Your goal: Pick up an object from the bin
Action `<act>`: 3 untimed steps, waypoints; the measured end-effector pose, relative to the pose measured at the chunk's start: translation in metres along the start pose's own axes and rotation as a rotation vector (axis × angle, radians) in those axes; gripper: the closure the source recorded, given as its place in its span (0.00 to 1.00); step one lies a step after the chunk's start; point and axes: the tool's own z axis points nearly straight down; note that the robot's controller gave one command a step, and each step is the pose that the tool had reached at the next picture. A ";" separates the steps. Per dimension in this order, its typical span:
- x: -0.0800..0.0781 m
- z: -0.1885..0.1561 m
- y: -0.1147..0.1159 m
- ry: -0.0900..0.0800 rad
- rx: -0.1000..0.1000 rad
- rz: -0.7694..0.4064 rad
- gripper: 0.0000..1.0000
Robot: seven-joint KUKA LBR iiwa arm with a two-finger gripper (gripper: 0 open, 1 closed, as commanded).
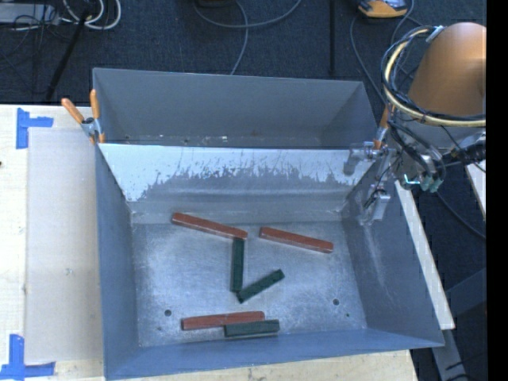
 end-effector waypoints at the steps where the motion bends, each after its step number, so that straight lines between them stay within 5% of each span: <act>1: 0.071 0.120 0.017 0.004 -0.002 -0.059 0.00; 2: 0.021 0.178 0.020 -0.007 0.001 -0.044 0.00; 3: 0.021 0.175 0.020 -0.008 0.001 -0.047 1.00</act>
Offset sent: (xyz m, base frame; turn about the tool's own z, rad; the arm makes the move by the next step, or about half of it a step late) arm -0.0684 0.0153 -0.1141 -0.0602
